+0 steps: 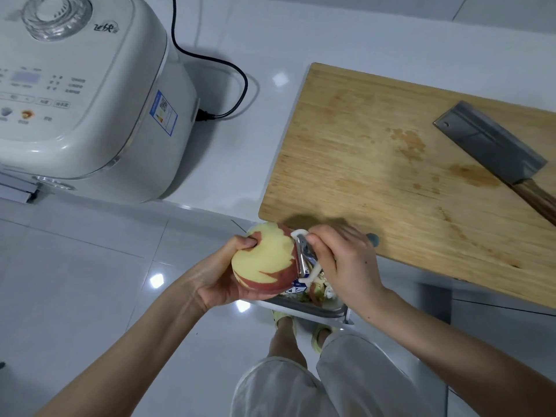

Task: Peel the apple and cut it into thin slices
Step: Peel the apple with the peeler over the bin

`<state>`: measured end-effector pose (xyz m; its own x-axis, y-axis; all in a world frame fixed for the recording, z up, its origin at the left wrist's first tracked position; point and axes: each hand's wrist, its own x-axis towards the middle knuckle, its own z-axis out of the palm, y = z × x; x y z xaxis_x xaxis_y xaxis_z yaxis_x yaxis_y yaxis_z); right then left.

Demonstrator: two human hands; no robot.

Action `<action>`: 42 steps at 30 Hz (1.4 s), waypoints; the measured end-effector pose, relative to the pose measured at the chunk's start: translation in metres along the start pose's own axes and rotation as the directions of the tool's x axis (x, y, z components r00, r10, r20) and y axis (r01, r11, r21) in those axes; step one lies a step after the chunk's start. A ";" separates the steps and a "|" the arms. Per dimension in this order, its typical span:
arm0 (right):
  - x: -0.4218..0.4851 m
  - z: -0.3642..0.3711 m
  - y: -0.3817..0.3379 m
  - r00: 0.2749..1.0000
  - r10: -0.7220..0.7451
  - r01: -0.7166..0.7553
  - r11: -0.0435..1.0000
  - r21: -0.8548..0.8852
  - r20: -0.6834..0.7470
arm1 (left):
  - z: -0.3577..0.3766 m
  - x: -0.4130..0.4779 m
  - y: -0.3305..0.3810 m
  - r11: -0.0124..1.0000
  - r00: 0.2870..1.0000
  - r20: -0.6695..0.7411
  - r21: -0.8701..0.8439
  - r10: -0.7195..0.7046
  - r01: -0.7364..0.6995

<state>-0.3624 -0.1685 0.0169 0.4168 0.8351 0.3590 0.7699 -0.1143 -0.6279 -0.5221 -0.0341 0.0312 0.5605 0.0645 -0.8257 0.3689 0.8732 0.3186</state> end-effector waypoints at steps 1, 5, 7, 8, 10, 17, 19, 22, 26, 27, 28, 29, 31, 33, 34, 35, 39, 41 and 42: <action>-0.002 0.001 0.000 1.000 0.007 -0.007 1.000 0.012 -0.003 | -0.001 0.000 0.000 1.000 1.000 -0.002 0.003 0.001 -0.001; -0.009 0.009 0.011 1.000 0.028 -0.028 0.999 0.024 0.000 | -0.002 -0.002 -0.001 0.999 1.000 0.016 -0.032 0.003 -0.003; -0.010 0.013 0.016 0.999 0.036 -0.036 0.999 0.025 0.011 | -0.002 -0.003 -0.001 0.999 1.000 0.022 -0.050 -0.006 0.007; -0.011 0.014 0.017 0.999 0.041 -0.042 0.999 0.035 0.024 | -0.002 -0.003 -0.002 0.998 1.000 0.025 -0.060 -0.009 0.011; -0.011 0.016 0.015 0.998 0.051 -0.053 0.997 0.047 0.044 | -0.003 -0.003 -0.002 0.998 1.000 0.025 -0.061 -0.014 0.016; -0.028 0.026 0.029 0.984 0.045 -0.027 0.994 -0.105 0.174 | -0.012 -0.002 -0.007 0.994 0.999 0.034 -0.100 -0.032 0.035; -0.036 0.029 0.033 0.965 0.097 -0.063 0.988 -0.145 0.242 | -0.011 -0.002 -0.004 0.994 0.999 0.052 -0.111 -0.012 0.018; -0.037 0.030 0.032 0.884 0.267 -0.237 0.963 -0.125 0.383 | -0.010 -0.002 -0.001 0.995 0.999 0.054 -0.103 -0.005 0.010; -0.023 0.027 0.025 0.399 0.560 -0.623 0.747 -0.233 0.726 | -0.011 -0.004 -0.003 0.992 0.997 0.080 -0.123 0.003 0.007; -0.019 0.025 0.023 0.254 0.596 -0.743 0.624 -0.241 0.762 | -0.011 -0.004 -0.003 0.993 0.997 0.073 -0.116 0.007 0.001; -0.016 0.022 0.021 0.108 0.606 -0.844 0.475 -0.250 0.788 | -0.011 -0.003 -0.004 0.994 0.998 0.060 -0.108 0.009 -0.003; -0.012 0.019 0.021 -0.022 0.589 -0.899 0.342 -0.274 0.808 | -0.011 -0.002 -0.004 0.995 0.999 0.043 -0.102 0.011 -0.006; -0.008 0.013 0.023 -0.213 0.504 -0.931 0.155 -0.330 0.837 | -0.011 0.001 -0.004 0.997 1.000 0.003 -0.073 0.016 -0.016; -0.007 0.009 0.028 -0.307 0.384 -0.945 -0.019 -0.325 0.871 | -0.011 0.003 -0.002 0.999 0.999 -0.028 -0.017 0.037 -0.037; -0.007 0.006 0.030 -0.316 0.335 -0.949 -0.100 -0.301 0.887 | -0.011 0.004 -0.001 0.999 0.998 -0.037 0.016 0.046 -0.045; -0.007 0.004 0.030 -0.304 0.308 -0.951 -0.159 -0.266 0.902 | -0.011 0.004 -0.001 0.998 0.997 -0.049 0.048 0.052 -0.050; -0.005 -0.002 0.015 0.101 0.548 -0.995 0.040 0.095 0.830 | -0.011 0.006 -0.001 0.994 0.995 -0.081 0.097 0.057 -0.049; -0.003 -0.005 0.002 0.552 0.565 -0.817 0.512 0.264 0.613 | -0.011 0.007 -0.001 0.996 0.996 -0.080 0.081 0.049 -0.043; -0.001 -0.005 -0.003 0.750 0.463 -0.624 0.731 0.276 0.472 | -0.011 0.008 -0.001 0.997 0.996 -0.074 0.070 0.045 -0.039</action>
<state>-0.3626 -0.1713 0.0220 0.4406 0.8279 -0.3472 0.1695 -0.4565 -0.8734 -0.5260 -0.0294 0.0197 0.5196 0.1391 -0.8430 0.3974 0.8341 0.3826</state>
